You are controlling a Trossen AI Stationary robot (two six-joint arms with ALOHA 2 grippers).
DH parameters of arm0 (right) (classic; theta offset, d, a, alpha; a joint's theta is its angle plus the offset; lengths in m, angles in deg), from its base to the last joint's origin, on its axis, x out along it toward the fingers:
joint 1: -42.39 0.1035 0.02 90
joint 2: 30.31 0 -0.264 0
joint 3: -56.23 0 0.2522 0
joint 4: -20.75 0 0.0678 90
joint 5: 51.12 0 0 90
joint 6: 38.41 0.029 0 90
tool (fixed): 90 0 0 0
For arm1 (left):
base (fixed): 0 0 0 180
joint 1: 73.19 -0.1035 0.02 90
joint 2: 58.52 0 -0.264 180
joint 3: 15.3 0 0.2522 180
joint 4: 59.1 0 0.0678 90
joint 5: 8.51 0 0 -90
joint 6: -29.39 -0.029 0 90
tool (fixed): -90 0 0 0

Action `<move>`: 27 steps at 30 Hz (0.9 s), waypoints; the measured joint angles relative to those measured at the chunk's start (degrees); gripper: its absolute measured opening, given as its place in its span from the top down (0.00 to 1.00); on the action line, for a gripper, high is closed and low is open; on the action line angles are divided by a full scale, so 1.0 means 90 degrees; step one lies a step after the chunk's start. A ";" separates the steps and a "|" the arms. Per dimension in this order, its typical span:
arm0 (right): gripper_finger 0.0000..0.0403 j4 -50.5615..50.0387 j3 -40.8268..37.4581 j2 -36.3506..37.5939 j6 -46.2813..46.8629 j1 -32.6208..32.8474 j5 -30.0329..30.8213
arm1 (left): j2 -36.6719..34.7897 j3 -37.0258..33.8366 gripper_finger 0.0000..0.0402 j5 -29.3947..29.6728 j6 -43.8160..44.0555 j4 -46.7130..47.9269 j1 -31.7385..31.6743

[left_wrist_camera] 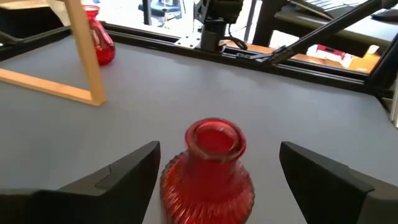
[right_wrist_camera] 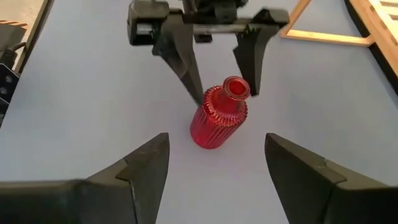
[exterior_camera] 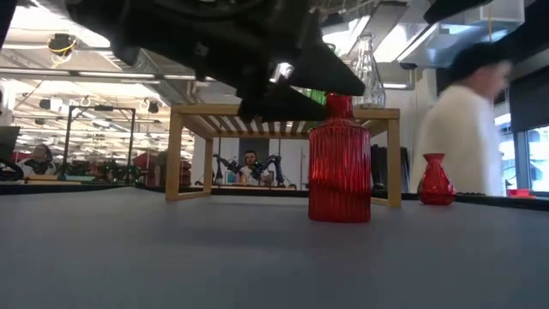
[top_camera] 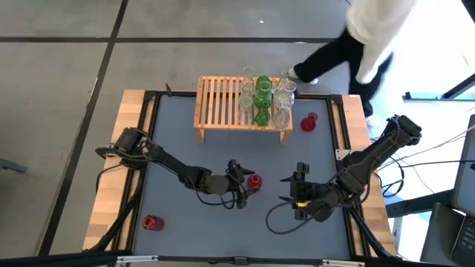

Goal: Sort vases onto shelf
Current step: Put the red vase on the shelf

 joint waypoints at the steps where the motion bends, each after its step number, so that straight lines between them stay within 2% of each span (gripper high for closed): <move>1: 0.37 0.0001 0.0000 0.0000 0.0002 0.0047 0.0044 | 0.0062 0.0064 0.19 -0.0098 -0.0001 -0.0010 -0.0030; 8: 0.37 -0.0003 0.0000 -0.0007 0.0025 0.0125 0.0202 | 0.0302 0.0209 0.25 -0.0091 -0.0142 -0.0018 -0.0109; 12: 0.37 -0.0006 0.0000 -0.0007 0.0024 0.0120 0.0203 | 0.0292 0.0212 0.34 -0.0148 -0.0180 -0.0004 -0.0151; 22: 0.37 -0.0009 0.0000 -0.0007 0.0024 0.0120 0.0203 | 0.0291 0.0212 0.67 -0.0226 -0.0358 -0.0044 -0.0183; 24: 0.37 -0.0013 0.0000 -0.0007 0.0024 0.0120 0.0203 | 0.0250 0.0212 0.71 -0.0242 -0.0380 -0.0022 -0.0184; 27: 0.37 0.0149 -0.0088 -0.0010 0.0009 0.0117 0.0400 | 0.0136 0.0210 0.71 -0.0378 -0.0491 0.0065 -0.0179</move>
